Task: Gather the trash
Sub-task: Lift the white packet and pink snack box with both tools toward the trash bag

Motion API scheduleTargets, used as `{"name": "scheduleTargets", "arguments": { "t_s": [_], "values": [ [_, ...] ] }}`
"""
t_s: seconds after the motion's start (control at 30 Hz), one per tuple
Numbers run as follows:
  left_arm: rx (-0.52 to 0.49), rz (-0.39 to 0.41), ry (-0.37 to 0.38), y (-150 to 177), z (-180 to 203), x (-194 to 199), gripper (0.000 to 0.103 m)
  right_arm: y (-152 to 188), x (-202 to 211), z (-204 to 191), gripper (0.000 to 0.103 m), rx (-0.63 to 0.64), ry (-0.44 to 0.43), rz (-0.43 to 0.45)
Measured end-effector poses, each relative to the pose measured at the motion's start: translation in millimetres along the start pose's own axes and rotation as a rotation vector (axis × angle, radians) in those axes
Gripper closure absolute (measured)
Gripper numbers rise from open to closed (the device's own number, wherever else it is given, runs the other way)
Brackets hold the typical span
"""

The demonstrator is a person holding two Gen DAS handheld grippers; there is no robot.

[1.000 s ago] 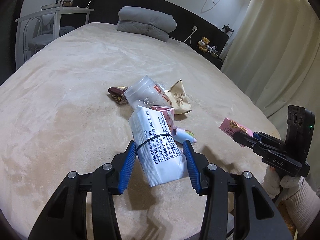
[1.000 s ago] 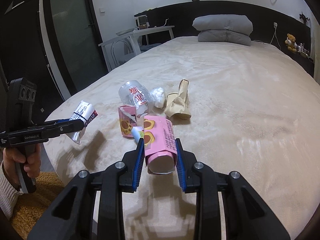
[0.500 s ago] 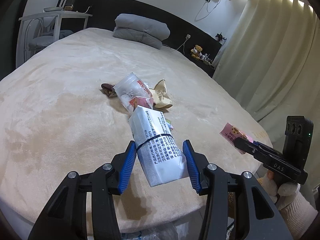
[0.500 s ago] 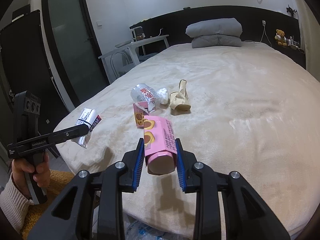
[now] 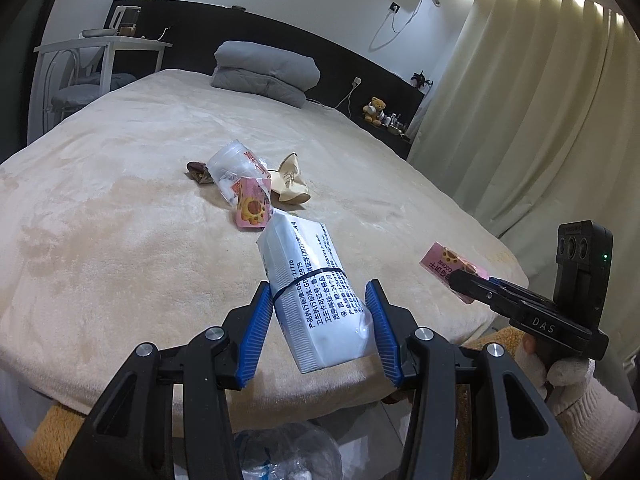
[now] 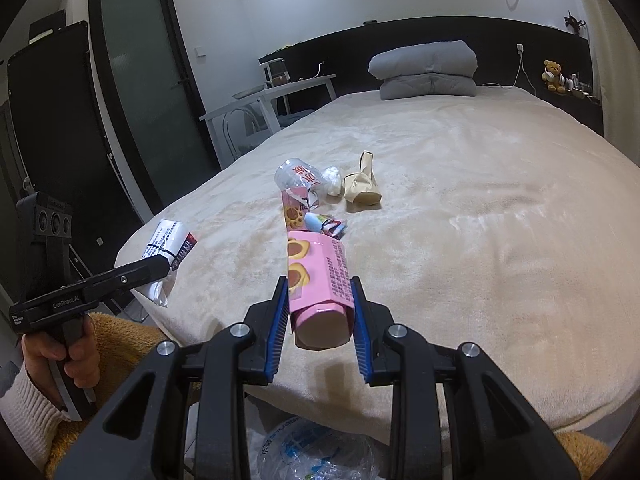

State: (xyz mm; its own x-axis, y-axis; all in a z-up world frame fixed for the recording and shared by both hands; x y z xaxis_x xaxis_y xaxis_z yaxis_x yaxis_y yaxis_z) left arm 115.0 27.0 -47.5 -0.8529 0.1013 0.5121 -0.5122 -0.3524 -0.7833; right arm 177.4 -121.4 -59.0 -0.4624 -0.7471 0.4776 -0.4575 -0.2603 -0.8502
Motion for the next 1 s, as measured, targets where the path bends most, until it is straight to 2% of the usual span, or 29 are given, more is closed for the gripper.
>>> {"name": "scheduleTargets", "arguments": {
  "t_s": [0.4,0.7,1.0],
  "values": [
    [-0.022,-0.010,0.027,35,27,22,0.056,33,30,-25,0.073,-0.005,-0.020,0.002],
    [-0.037,-0.057,0.038,58,41,24,0.056,50,37,-35,0.072,-0.024,-0.047,-0.019],
    [-0.015,-0.143,0.043,83,49,16,0.056,63,43,-40,0.072,-0.039,-0.075,-0.043]
  ]
}}
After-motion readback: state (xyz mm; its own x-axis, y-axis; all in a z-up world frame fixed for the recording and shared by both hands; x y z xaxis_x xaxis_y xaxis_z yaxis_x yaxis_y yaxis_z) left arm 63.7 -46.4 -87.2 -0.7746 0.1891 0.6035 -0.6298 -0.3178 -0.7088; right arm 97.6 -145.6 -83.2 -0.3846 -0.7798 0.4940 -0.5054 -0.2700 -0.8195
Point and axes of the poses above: each gripper's, at about its wrist camera, not at the fingertips, and x roughly against the way its jaws point, z to its right, y to its underside, the point moved 7 cm from there along -x, roughly the way its jaws point, and after that the axes turned 2 degrees about -y, right-handed, at the moved point
